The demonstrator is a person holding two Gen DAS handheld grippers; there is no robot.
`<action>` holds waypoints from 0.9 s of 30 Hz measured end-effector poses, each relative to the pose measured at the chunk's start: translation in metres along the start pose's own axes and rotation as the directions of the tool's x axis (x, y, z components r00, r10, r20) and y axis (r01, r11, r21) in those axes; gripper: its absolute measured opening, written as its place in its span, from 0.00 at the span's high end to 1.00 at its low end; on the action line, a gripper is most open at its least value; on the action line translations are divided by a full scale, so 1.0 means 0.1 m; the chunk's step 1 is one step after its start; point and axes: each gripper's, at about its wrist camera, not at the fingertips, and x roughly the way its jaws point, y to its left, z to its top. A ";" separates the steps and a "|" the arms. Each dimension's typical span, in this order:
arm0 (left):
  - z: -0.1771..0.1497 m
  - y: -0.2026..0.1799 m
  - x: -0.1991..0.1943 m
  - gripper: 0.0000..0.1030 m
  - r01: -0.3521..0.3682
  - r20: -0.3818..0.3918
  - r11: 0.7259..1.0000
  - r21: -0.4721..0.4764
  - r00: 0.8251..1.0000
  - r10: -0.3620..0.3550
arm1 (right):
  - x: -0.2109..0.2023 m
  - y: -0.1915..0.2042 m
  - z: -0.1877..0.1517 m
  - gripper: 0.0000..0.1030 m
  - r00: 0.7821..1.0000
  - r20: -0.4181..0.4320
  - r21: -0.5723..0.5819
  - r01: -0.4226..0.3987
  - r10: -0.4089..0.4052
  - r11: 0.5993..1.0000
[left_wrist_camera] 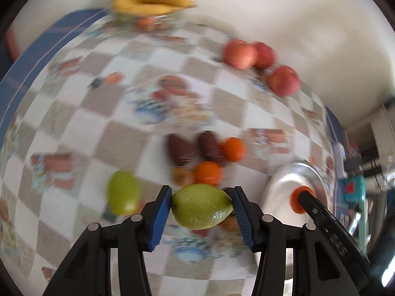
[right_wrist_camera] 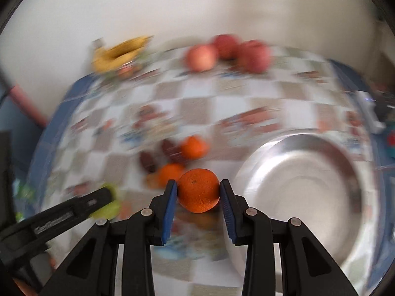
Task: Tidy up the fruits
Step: 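Carry the pear with the left gripper into the steel bowl while the right drops the tangerine there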
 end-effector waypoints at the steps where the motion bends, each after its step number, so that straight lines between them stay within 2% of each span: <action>1: 0.00 -0.13 0.02 0.48 0.007 -0.002 0.999 0.037 1.000 -0.007 | 0.01 -0.09 0.02 0.64 1.000 -0.006 0.031 0.004 -0.004 1.000; 3: 0.00 -0.33 0.08 0.48 0.014 -0.011 0.996 0.086 1.000 -0.013 | 0.04 -0.31 0.07 0.64 1.000 -0.016 0.109 0.007 -0.006 0.994; 8: -0.04 -0.76 0.25 0.48 0.037 -0.048 0.981 0.191 0.998 -0.029 | 0.09 -0.71 0.16 0.64 0.998 -0.041 0.212 0.052 -0.045 0.976; 13: -0.10 -0.98 0.31 0.46 0.069 -0.056 0.964 0.256 0.997 -0.056 | 0.07 -1.02 0.19 0.64 0.996 -0.037 0.277 0.087 -0.080 0.957; 19: -0.11 -0.85 0.32 0.45 0.051 -0.070 0.972 0.228 0.997 -0.036 | 0.07 -1.22 0.20 0.63 0.996 -0.048 0.326 0.090 -0.079 0.941; 22: -0.11 -0.73 0.32 0.34 0.005 -0.070 0.979 0.204 0.997 0.010 | 0.05 -1.24 0.19 0.62 0.995 -0.046 0.332 0.095 -0.085 0.939; 25: -0.09 -0.57 0.31 0.28 -0.042 -0.064 0.984 0.173 0.996 0.054 | 0.02 -1.19 0.18 0.62 0.995 -0.042 0.309 0.096 -0.087 0.946; 27: -0.08 -0.44 0.29 0.19 -0.077 -0.049 0.986 0.148 0.995 0.085 | 0.03 -1.17 0.17 0.56 0.996 -0.046 0.296 0.090 -0.080 0.951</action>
